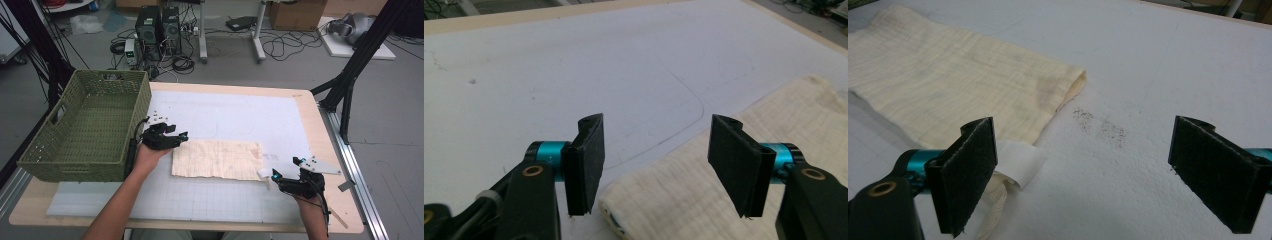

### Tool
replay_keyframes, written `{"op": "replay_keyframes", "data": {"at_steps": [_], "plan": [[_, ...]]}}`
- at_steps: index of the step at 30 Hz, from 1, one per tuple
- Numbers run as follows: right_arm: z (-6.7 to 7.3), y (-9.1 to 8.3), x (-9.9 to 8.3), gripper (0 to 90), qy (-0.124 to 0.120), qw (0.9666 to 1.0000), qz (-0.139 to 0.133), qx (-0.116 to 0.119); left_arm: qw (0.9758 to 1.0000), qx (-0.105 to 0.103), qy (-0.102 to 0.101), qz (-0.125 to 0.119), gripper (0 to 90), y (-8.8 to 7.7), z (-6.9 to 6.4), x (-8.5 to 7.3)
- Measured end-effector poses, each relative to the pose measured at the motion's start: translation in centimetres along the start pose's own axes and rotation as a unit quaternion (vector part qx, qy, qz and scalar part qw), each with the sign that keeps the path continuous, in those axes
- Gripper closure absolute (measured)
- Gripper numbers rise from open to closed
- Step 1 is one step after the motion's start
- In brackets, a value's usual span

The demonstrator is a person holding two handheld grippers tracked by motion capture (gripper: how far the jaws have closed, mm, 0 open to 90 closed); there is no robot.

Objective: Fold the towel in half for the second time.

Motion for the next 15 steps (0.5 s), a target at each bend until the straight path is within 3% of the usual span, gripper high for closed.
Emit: {"op": "replay_keyframes", "data": {"at_steps": [2,8,15], "plan": [[0.0,0.0,0.0,11.5,0.001,1.0,0.0,0.0,0.9999,0.006,0.006,0.015,47.5,0.3,0.3,-0.6],[0.1,0.3,0.4,11.5,0.015,0.9999,-0.007,0.004,0.9989,0.024,0.011,0.039,47.3,1.1,1.2,-1.8],[0.8,1.2,0.7,11.5,0.008,0.9998,0.001,0.017,0.9966,0.024,0.027,0.074,49.9,1.7,1.7,-3.3]]}}
Point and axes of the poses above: each handheld gripper's, and its own axes: y roughly forward along the jaws, x roughly out of its top, z roughly to its left, the point moved 10 cm from there along y, roughly forward along the jaws, and after that the axes turned 11 degrees about -z, right-handed, at the moved point
